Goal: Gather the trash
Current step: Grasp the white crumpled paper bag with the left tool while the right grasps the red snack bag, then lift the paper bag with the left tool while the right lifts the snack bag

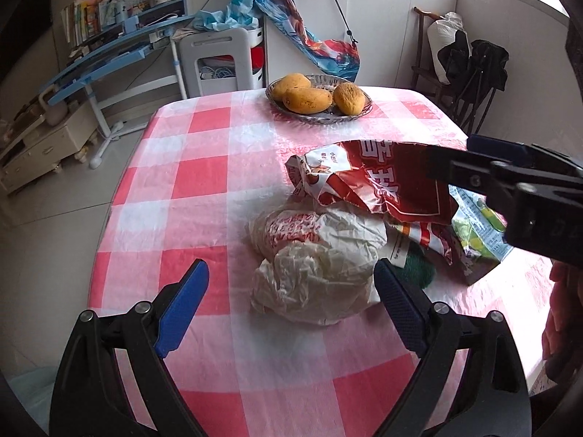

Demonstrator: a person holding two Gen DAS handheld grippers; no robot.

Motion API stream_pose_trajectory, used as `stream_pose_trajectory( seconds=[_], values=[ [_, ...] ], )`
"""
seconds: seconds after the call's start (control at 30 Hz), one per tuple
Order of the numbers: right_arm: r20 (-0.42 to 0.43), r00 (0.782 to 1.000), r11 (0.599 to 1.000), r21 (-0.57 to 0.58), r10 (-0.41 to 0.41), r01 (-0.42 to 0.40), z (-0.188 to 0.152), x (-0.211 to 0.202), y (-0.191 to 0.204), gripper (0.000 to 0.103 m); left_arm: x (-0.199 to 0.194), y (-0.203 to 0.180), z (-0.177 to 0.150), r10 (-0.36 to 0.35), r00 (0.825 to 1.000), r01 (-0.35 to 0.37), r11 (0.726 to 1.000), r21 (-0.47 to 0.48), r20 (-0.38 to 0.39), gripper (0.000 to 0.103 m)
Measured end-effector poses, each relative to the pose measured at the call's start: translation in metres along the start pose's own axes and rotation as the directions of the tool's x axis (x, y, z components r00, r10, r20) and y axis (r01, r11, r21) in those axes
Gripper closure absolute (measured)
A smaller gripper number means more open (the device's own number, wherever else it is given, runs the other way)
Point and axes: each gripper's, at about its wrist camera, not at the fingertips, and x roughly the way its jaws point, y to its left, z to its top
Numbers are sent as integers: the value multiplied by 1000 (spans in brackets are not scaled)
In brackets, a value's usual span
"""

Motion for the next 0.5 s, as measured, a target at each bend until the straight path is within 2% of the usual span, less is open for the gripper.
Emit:
stream_pose_trajectory(
  seconds=[0.03,0.07,0.1,0.13,0.17,0.2,0.23,0.33,0.5],
  values=[
    [-24,1000,1000,3,-4,5,1,7,-1,37,2,-1,2,-12,1000,12,1000,12,-1,23],
    [-42,999,1000,3,-1,2,1,13,0,47,6,-4,3,-23,1000,23,999,28,-5,30],
    [-56,998,1000,0,3,-3,2,18,0,59,9,-5,3,-37,999,37,999,38,-19,46],
    [-67,998,1000,0,10,-10,3,21,1,70,10,-6,2,-48,998,50,998,37,-31,55],
    [-70,997,1000,5,20,-20,4,21,0,81,9,-4,2,-54,998,54,998,26,-26,59],
    [-59,998,999,13,31,-30,5,20,-1,82,6,0,2,-65,998,65,998,12,-24,66],
    [-47,998,999,19,37,-36,6,16,-1,83,3,4,2,-82,996,82,997,-8,-24,68],
    [-5,999,998,44,45,-45,9,5,-3,86,-10,20,-1,-130,991,128,989,-76,-23,71],
    [71,993,986,136,91,-100,14,-14,-16,88,-37,40,-17,-130,991,126,982,-138,-20,75]
  ],
)
